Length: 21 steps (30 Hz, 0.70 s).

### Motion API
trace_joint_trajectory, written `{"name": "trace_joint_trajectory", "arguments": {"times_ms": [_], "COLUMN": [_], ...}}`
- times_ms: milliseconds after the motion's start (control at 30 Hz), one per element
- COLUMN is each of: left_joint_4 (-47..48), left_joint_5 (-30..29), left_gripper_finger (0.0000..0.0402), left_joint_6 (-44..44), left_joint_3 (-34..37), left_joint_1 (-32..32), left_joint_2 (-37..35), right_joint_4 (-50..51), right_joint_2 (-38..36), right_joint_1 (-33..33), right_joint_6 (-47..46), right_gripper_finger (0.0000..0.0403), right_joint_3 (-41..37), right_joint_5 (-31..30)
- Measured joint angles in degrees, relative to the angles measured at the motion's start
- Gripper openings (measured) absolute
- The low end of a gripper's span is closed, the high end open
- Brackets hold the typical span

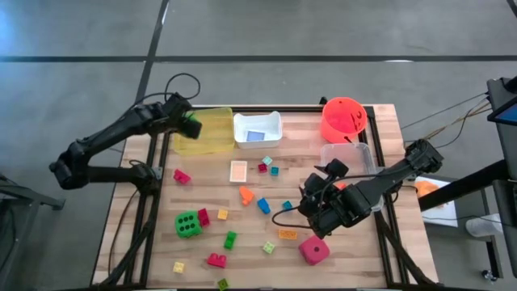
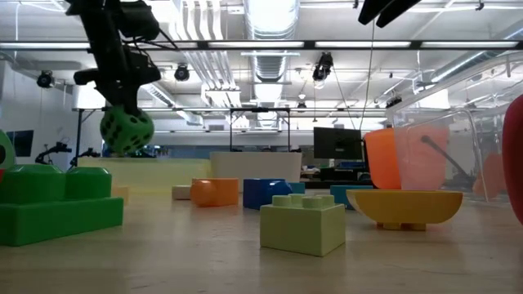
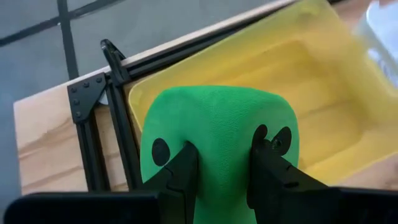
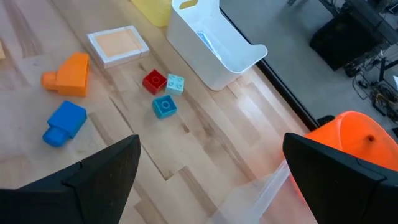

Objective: Pick & Place Toys
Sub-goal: Put the green dice into the yellow bin

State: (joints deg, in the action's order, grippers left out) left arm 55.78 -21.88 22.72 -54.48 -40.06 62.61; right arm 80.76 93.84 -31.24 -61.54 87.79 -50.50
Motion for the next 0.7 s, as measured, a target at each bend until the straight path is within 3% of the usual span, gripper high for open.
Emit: {"name": "trace_joint_trajectory", "arguments": {"times_ms": [700], "left_joint_4": [-1.25], "left_joint_5": [-6.09], "left_gripper_finger": [0.0091], "left_joint_6": [-28.11], "left_joint_3": [0.04], "left_joint_1": [4.99], "left_joint_2": [12.07], "right_joint_4": [-0.59], "right_joint_2": [0.0], "right_joint_1": [0.0], "right_joint_6": [0.5], "right_gripper_finger": [0.0389], "right_joint_3": [0.0], "right_joint_5": [-0.02]}}
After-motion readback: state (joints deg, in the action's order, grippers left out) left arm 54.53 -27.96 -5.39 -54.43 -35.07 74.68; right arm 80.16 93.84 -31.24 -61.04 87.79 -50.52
